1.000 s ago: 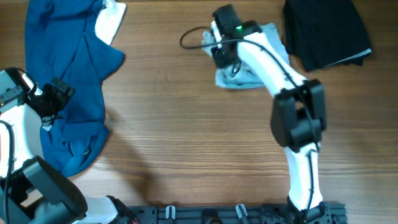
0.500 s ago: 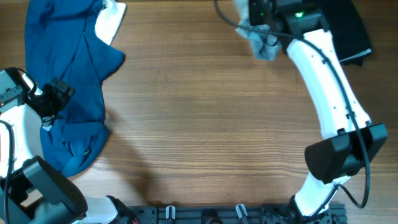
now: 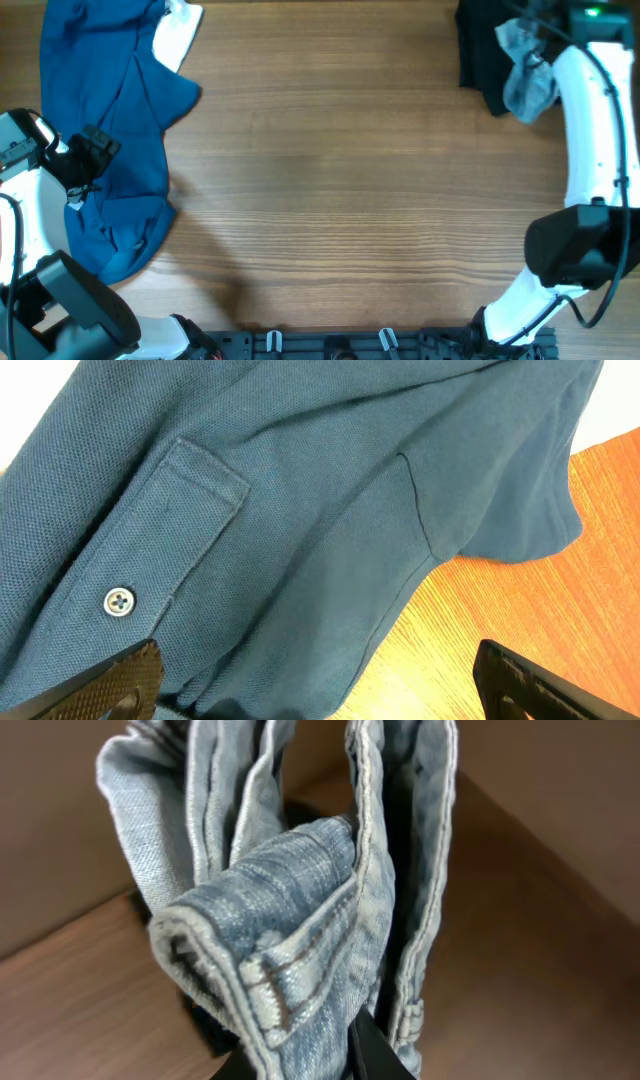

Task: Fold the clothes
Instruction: 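Carry the held jeans up-right toward the black garment pile, then lower the jeans onto the top-right pile and open the right gripper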

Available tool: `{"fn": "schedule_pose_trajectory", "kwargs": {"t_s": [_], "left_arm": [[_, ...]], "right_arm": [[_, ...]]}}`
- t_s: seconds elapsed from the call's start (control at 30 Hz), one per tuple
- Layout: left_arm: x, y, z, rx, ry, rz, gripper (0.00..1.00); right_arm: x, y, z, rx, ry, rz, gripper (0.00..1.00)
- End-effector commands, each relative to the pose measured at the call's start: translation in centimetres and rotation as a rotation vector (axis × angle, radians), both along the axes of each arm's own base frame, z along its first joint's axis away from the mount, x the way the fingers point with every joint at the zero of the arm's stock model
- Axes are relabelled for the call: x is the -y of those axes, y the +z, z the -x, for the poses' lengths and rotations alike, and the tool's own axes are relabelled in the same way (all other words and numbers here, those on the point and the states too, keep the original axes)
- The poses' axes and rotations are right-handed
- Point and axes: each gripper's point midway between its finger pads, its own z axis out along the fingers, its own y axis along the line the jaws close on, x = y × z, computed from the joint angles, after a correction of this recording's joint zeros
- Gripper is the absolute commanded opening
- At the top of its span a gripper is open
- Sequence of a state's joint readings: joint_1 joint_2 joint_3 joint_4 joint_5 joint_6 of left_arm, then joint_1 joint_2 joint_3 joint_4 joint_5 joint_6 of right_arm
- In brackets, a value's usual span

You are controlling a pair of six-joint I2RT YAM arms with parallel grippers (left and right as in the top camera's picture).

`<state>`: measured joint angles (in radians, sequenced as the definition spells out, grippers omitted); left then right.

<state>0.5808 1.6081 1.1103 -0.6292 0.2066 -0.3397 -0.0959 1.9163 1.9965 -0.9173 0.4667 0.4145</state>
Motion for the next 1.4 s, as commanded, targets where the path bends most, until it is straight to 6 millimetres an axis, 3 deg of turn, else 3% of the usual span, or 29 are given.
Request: {"fn": "schedule_pose_trajectory", "kwargs": {"t_s": [0.0, 0.33, 0.6, 0.77, 0.87, 1.0, 1.03, 1.07, 1.1, 1.2, 1.37], "left_arm": [[-0.3, 1.1, -0.4, 0.026, 0.006, -0.017, 1.00], [-0.2, 1.1, -0.3, 0.022, 0.005, -0.013, 1.00], [-0.2, 1.1, -0.2, 0.020, 0.006, -0.012, 1.00], [-0.2, 1.1, -0.2, 0.020, 0.005, -0.012, 1.00], [-0.2, 1.1, -0.2, 0.020, 0.005, -0.012, 1.00], [-0.2, 1.1, -0.2, 0.020, 0.005, -0.013, 1.00], [-0.2, 1.1, -0.2, 0.020, 0.005, -0.013, 1.00], [-0.2, 1.1, -0.2, 0.020, 0.005, -0.013, 1.00], [-0.2, 1.1, -0.2, 0.020, 0.005, -0.013, 1.00], [-0.2, 1.1, -0.2, 0.020, 0.005, -0.013, 1.00], [-0.2, 1.1, -0.2, 0.020, 0.005, -0.013, 1.00]], "right_arm": [[4.0, 4.2, 2.9, 0.235, -0.305, -0.132, 0.04], [4.9, 1.7, 2.4, 0.435, -0.618, -0.403, 0.04], [4.5, -2.6, 0.1, 0.386, -0.643, -0.417, 0.04], [3.4, -3.6, -3.1, 0.438, -0.596, -0.431, 0.04], [2.2, -4.9, -6.4, 0.476, -0.523, -0.425, 0.04], [0.4, -8.3, -11.1, 0.523, -0.431, -0.412, 0.05], [0.0, -9.1, -13.0, 0.555, -0.380, -0.392, 0.22], [-0.5, -9.4, -14.6, 0.578, -0.305, -0.355, 0.67], [-1.1, -9.8, -15.9, 0.586, -0.236, -0.311, 1.00], [-2.8, -9.0, -17.5, 0.595, -0.110, -0.211, 1.00], [-5.8, -5.0, -17.0, 0.524, 0.055, -0.042, 1.00]]}}
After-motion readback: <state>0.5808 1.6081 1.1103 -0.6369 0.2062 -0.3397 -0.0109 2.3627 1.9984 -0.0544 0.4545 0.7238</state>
